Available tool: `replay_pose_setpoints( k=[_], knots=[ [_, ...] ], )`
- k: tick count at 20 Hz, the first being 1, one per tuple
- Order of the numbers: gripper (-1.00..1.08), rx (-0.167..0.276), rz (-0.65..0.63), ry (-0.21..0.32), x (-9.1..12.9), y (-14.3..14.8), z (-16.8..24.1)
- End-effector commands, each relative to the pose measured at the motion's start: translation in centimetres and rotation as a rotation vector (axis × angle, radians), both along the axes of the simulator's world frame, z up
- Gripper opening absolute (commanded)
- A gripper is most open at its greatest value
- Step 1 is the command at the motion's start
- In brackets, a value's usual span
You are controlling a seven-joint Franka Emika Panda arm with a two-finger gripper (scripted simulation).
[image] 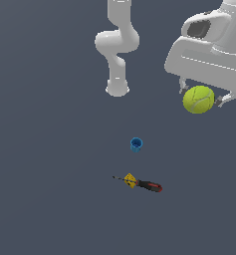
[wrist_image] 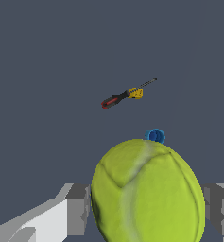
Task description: Pick up a designated object from a clutter of objects.
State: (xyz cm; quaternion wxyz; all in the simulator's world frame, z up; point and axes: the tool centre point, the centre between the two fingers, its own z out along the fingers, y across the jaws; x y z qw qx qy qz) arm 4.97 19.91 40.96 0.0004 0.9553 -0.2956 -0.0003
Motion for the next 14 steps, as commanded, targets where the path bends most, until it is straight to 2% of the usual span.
replay_pose_setpoints(
  k=[1,14],
  knots=[
    [-1.00,0.000,0.000,-0.001,0.6,0.5,1.2],
    [-1.00,0.000,0.000,-0.001,2.2,1.8,4.1]
  ],
)
